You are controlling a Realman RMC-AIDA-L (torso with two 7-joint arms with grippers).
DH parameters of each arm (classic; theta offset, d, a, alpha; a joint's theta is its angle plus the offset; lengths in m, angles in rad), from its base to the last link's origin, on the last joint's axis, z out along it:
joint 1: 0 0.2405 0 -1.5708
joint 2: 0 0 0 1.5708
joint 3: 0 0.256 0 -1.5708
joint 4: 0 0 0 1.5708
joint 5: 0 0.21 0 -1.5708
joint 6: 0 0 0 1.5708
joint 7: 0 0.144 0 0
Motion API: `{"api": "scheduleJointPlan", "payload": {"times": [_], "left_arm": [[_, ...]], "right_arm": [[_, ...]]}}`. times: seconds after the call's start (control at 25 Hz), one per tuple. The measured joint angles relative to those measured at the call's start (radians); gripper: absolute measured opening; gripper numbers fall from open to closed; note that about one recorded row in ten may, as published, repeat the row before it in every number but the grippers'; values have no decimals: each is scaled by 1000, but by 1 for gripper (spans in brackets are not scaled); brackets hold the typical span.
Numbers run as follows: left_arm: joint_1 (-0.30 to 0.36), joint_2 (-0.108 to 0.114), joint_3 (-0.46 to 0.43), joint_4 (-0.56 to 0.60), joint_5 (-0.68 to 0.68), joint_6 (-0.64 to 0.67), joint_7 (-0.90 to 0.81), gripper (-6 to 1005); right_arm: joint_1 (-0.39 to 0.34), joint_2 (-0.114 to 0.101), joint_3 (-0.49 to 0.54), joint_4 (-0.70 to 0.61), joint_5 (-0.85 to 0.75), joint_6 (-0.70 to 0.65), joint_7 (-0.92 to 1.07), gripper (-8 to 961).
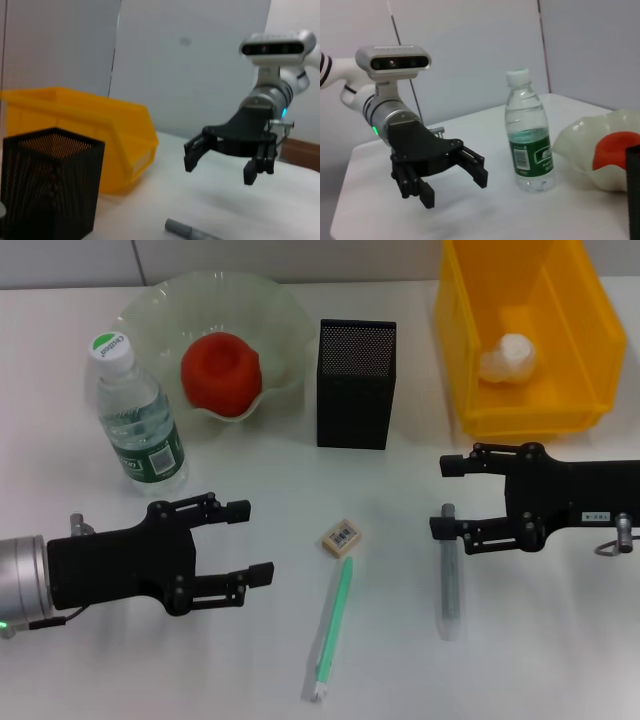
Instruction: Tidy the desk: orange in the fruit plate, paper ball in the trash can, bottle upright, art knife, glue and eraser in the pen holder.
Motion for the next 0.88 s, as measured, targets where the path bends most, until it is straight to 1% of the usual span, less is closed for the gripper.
{"api": "scheduleJointPlan", "payload": {"times": [0.16, 0.2, 0.28, 0.32, 0.36, 0.4, 0.44, 0.48, 0.56, 0.6, 0.64, 0.68, 0.76, 0.88], "left_arm": [[-1, 0, -1, -1, 14, -5, 16, 799], [0, 0, -4, -2, 14, -5, 31, 799], [1, 0, -6, -2, 14, -5, 36, 799], [0, 2, -3, -3, 15, -5, 38, 799], [0, 2, -3, -3, 15, -5, 38, 799], [-1, 4, -2, -3, 15, -4, 38, 799], [-1, 4, -2, -3, 15, -4, 38, 799], [-2, 5, -3, -3, 15, -3, 38, 799], [-6, 8, -4, -2, 15, -2, 38, 798], [-9, 9, -4, -1, 15, -2, 38, 798], [-12, 10, -3, 1, 15, -3, 38, 798], [-15, 13, -1, 2, 16, -4, 38, 798], [-18, 16, -1, 4, 16, -4, 38, 798], [-22, 22, -4, 13, 16, 4, 29, 799]], "right_arm": [[17, -2, -33, -1, 0, 0, 3, 826], [33, -5, -66, -10, 0, -7, 5, 826], [44, -7, -85, -19, 0, -14, 9, 826], [68, -11, -127, -44, 0, -30, 28, 826], [68, -11, -127, -44, 0, -30, 28, 826], [104, -16, -177, -77, 0, -42, 60, 826], [104, -16, -177, -77, 0, -42, 60, 826], [119, -18, -195, -88, 0, -44, 73, 826], [165, -25, -240, -107, 0, -45, 97, 826], [212, -30, -288, -116, -1, -44, 105, 826], [212, -30, -288, -116, -1, -44, 105, 826], [234, -32, -312, -119, -6, -43, 105, 826], [281, -30, -357, -126, -27, -38, 98, 826], [351, -10, -406, -132, -81, -34, 76, 826]]}}
